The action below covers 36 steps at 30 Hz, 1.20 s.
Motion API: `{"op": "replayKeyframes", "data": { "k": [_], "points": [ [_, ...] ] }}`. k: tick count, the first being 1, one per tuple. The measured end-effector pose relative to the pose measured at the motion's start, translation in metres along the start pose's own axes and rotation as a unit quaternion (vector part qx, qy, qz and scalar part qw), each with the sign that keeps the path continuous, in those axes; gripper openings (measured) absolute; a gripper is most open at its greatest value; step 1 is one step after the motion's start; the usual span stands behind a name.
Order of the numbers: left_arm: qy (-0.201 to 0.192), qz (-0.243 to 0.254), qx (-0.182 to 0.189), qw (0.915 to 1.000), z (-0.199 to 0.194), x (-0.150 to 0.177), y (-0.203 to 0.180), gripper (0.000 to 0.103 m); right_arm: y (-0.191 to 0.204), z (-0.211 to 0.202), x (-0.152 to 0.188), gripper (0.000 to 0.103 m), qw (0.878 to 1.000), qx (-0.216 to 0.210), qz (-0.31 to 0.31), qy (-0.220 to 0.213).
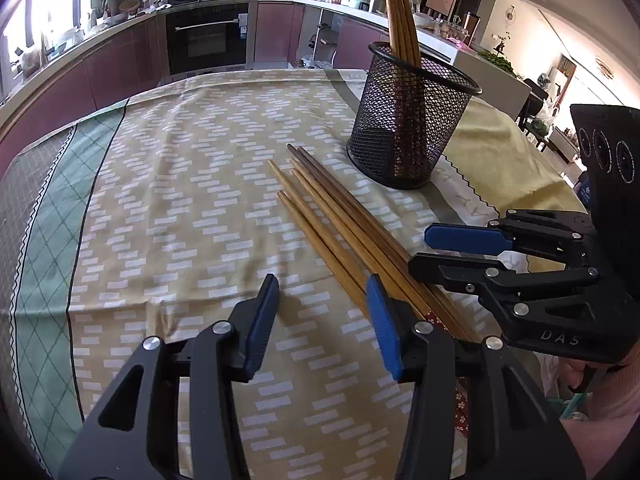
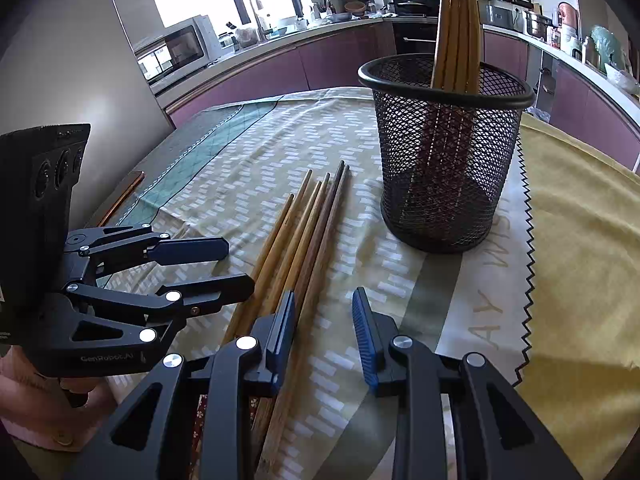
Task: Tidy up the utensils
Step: 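Bring both open grippers back over the remaining chopsticks on the cloth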
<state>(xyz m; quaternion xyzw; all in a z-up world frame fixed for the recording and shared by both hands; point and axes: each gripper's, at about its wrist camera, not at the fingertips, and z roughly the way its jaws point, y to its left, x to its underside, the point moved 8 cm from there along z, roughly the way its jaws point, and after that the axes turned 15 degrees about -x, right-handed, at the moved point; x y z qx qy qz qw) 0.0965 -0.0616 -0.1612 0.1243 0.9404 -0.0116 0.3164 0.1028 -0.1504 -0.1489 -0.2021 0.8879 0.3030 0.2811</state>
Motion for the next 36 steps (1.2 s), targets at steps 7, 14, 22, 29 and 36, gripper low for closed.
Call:
{"op": "replayKeyframes", "data": {
  "k": [7, 14, 22, 29, 36],
  "points": [
    [0.001, 0.004, 0.005, 1.0000, 0.002, -0.001, 0.000, 0.038, 0.000, 0.003, -0.001, 0.028, 1.000, 0.016, -0.008, 0.003],
    [0.010, 0.006, 0.011, 0.9999, 0.003, 0.001, 0.002, 0.033, -0.001, 0.003, -0.003, 0.028, 0.999, 0.029, -0.015, 0.010],
    [0.011, 0.008, 0.018, 0.9998, 0.002, 0.001, -0.004, 0.038, -0.001, 0.006, -0.004, 0.028, 0.999, 0.032, -0.017, 0.012],
    [0.010, 0.018, 0.020, 0.9996, 0.001, -0.001, -0.005, 0.029, -0.002, 0.006, -0.004, 0.028, 0.999, 0.032, -0.018, 0.013],
    [0.023, 0.014, 0.024, 0.9993, 0.001, 0.000, -0.001, 0.027, 0.000, 0.011, -0.005, 0.028, 0.998, 0.048, -0.031, 0.021]
  ]
}}
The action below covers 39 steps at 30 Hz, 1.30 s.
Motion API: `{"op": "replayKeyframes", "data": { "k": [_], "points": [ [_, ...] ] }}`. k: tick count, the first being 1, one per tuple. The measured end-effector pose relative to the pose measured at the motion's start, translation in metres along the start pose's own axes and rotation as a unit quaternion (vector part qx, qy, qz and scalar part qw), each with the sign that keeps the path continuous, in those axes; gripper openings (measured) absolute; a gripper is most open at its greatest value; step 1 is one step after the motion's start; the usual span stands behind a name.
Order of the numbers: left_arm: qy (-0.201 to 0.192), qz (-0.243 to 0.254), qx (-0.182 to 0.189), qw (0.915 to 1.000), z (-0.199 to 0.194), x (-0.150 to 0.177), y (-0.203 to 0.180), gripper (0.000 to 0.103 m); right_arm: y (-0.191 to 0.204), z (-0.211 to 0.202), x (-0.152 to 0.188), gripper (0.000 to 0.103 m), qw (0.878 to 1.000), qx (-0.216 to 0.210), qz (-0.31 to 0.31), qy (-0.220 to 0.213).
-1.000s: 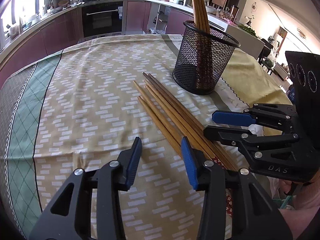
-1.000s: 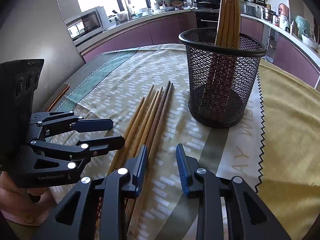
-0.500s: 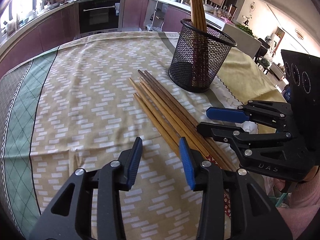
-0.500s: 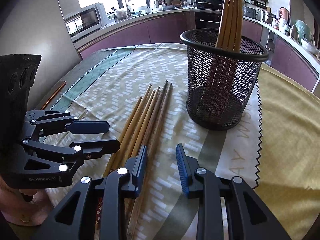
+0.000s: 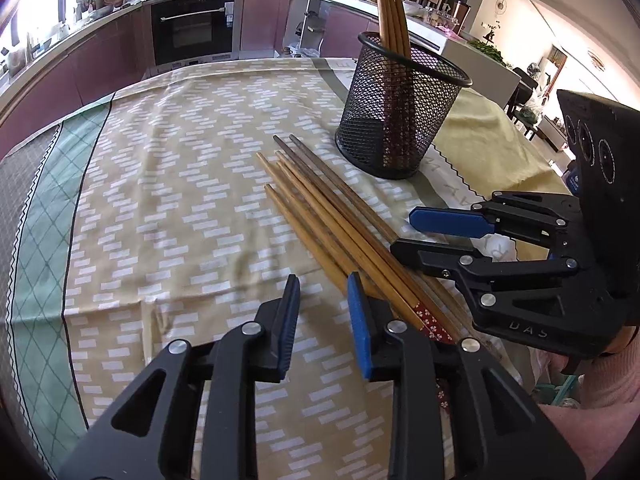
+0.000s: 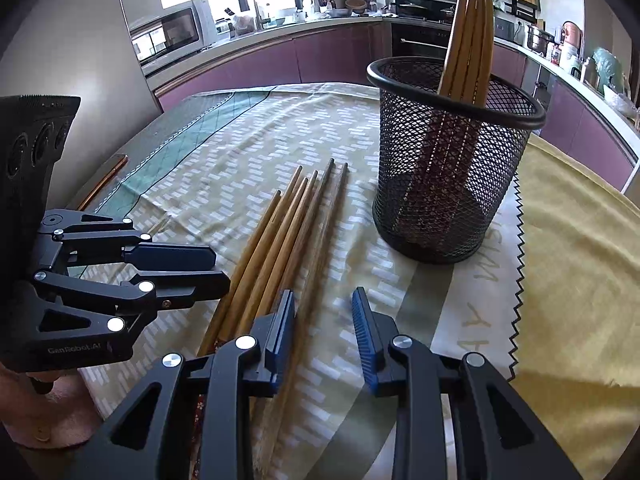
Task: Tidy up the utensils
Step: 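Bring both open grippers back over the remaining chopsticks on the cloth, then close the left gripper on a chopstick while the right gripper grasps another chopstick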
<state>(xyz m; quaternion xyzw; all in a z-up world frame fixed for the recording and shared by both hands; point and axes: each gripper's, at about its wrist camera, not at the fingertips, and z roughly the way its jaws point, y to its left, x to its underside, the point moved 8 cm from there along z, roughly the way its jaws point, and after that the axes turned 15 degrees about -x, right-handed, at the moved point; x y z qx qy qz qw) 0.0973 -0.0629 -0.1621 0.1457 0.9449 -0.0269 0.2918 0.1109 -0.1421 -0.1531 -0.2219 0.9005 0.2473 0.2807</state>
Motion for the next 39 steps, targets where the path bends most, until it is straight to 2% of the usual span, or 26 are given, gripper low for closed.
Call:
{"op": "replayKeyframes", "data": {
  "k": [6, 10, 18, 24, 26, 29, 32, 35, 39],
  "points": [
    [0.004, -0.012, 0.012, 0.9998, 0.000, -0.002, -0.002, 0.032, 0.002, 0.003, -0.002, 0.028, 1.000, 0.003, -0.001, 0.001],
    [0.000, 0.000, 0.000, 1.0000, 0.002, -0.003, -0.005, 0.034, 0.001, 0.003, -0.001, 0.028, 1.000, 0.001, 0.000, -0.001],
    [0.005, 0.010, -0.006, 0.9999, 0.003, -0.001, -0.001, 0.022, 0.000, 0.001, 0.000, 0.027, 1.000, -0.001, -0.001, -0.001],
    [0.003, 0.032, -0.024, 0.9992, 0.004, -0.003, -0.002, 0.020, 0.000, 0.004, -0.005, 0.027, 1.000, 0.010, -0.009, 0.002],
    [0.004, 0.025, -0.023, 0.9994, 0.006, -0.006, -0.001, 0.017, -0.001, 0.006, -0.007, 0.026, 1.000, 0.011, -0.010, 0.001],
    [0.003, 0.012, -0.027, 0.9995, 0.008, -0.009, 0.003, 0.013, -0.004, 0.008, -0.011, 0.020, 1.000, 0.008, -0.003, -0.005],
    [0.001, 0.006, -0.034, 0.9994, 0.009, -0.009, 0.005, 0.011, -0.007, 0.008, -0.012, 0.009, 1.000, -0.001, 0.011, -0.012],
    [-0.002, 0.000, -0.044, 0.9990, 0.008, -0.010, 0.007, 0.009, -0.009, 0.006, -0.012, 0.007, 1.000, -0.007, 0.024, -0.018],
    [-0.002, -0.014, -0.040, 0.9991, 0.005, -0.008, 0.012, 0.008, -0.012, 0.001, -0.011, 0.006, 0.999, -0.015, 0.037, -0.027]
  ]
}}
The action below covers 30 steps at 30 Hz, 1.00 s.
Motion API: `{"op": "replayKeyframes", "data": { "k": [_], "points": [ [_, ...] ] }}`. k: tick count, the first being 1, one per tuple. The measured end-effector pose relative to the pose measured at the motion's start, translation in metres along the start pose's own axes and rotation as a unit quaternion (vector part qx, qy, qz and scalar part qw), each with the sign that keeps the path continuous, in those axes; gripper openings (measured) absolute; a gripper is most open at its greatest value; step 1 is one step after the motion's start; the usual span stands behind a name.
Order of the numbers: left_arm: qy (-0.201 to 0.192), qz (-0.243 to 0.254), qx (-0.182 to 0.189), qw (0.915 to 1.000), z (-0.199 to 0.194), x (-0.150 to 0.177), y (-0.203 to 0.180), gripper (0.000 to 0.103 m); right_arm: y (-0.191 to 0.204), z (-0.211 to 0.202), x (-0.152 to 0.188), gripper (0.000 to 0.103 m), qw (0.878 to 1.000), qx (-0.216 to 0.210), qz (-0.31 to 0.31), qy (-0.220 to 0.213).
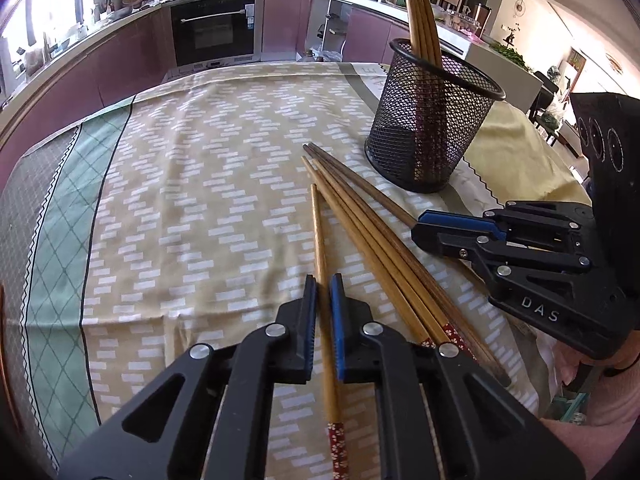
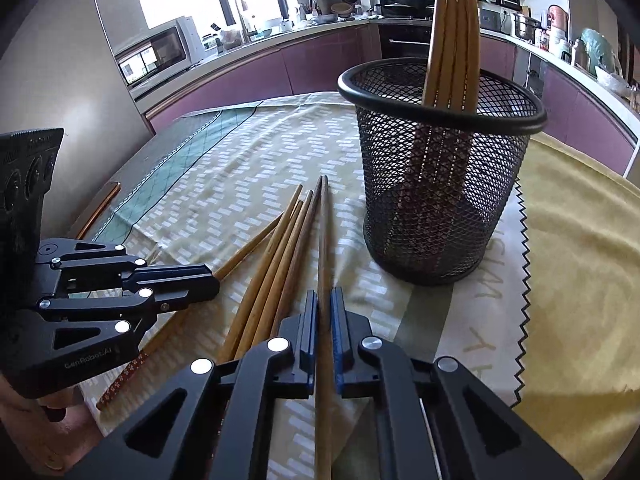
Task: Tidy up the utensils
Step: 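Close the left gripper on a chopstick while the right gripper grasps another chopstick, then lift the left gripper's chopstick over the holder while the right gripper carries its chopstick there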
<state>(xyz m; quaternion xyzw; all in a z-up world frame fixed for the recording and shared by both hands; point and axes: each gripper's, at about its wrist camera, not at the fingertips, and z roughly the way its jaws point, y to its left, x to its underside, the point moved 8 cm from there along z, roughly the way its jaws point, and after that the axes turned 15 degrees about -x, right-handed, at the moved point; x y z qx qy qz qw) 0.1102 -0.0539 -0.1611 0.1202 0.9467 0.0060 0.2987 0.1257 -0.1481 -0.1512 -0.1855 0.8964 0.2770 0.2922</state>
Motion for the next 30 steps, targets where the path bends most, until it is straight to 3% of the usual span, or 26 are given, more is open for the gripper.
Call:
{"op": "replayKeyframes", "data": {
  "k": [13, 25, 30],
  "points": [
    [-0.022, -0.026, 0.043, 0.9985, -0.029, -0.008, 0.011, 0.008, 0.014, -0.033, -0.006, 0.006, 0.998, -0.040, -0.009, -0.040],
    [-0.082, -0.034, 0.107, 0.9903, -0.086, -0.043, 0.011, 0.007, 0.031, -0.078, -0.029, 0.006, 0.991, -0.085, -0.022, -0.101],
    [-0.116, -0.038, 0.125, 0.9846, -0.115, -0.059, 0.011, 0.007, 0.030, -0.094, -0.039, 0.006, 0.989, -0.083, -0.030, -0.123]
  ]
}}
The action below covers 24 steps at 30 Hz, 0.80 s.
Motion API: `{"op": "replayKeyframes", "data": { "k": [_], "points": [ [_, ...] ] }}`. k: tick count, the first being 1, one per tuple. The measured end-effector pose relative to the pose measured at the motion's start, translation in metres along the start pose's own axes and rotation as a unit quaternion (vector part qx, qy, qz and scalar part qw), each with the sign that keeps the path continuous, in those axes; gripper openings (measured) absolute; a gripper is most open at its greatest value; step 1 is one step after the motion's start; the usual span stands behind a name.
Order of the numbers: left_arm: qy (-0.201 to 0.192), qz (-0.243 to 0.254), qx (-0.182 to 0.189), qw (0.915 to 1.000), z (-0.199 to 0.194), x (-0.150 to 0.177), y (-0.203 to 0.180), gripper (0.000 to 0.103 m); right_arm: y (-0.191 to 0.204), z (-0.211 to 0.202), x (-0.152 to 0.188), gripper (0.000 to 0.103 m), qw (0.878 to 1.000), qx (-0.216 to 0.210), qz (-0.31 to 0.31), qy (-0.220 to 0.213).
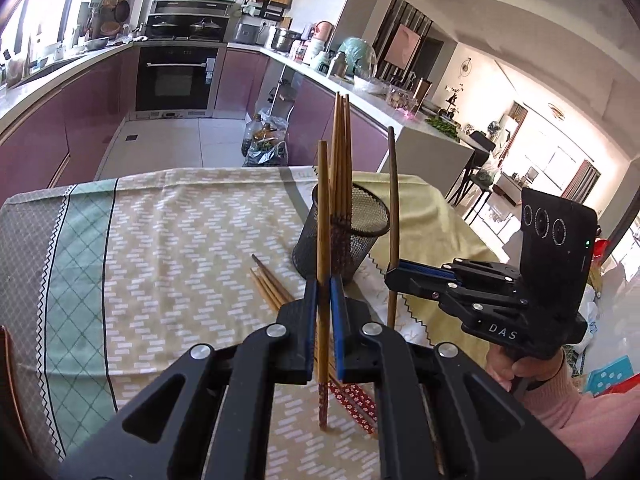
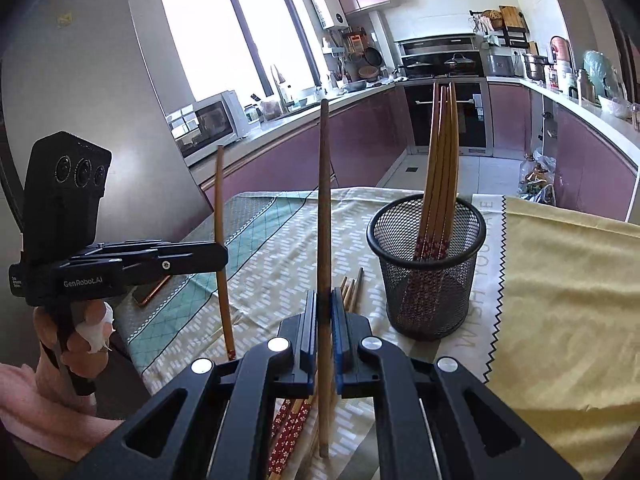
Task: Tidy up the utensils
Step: 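Lift the left gripper's chopstick over the holder while the right gripper carries its chopstick there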
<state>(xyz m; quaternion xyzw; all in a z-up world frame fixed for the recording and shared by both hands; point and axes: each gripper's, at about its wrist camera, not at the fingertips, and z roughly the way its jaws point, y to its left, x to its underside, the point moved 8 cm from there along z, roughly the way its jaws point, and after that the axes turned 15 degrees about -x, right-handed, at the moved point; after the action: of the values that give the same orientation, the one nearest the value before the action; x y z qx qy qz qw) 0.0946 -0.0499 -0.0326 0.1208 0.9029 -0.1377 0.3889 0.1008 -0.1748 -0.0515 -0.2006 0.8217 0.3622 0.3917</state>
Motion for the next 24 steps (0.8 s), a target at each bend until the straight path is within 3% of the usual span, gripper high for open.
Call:
{"op": "replayKeyframes", "data": {
  "k": [13, 24],
  "points": [
    [-0.070, -0.006, 0.022, 0.9973, -0.027, -0.067, -0.015, 0.007, -0.005, -0.036, -0.051, 0.006, 0.997, 0.019, -0.030, -0.066],
    [-0.123, 0.018, 0.005, 0.9922, -0.031, -0.136, -0.041, 0.007, -0.019, -0.058, -0.111, 0.006, 0.987, 0.061, -0.059, -0.135]
  ]
}}
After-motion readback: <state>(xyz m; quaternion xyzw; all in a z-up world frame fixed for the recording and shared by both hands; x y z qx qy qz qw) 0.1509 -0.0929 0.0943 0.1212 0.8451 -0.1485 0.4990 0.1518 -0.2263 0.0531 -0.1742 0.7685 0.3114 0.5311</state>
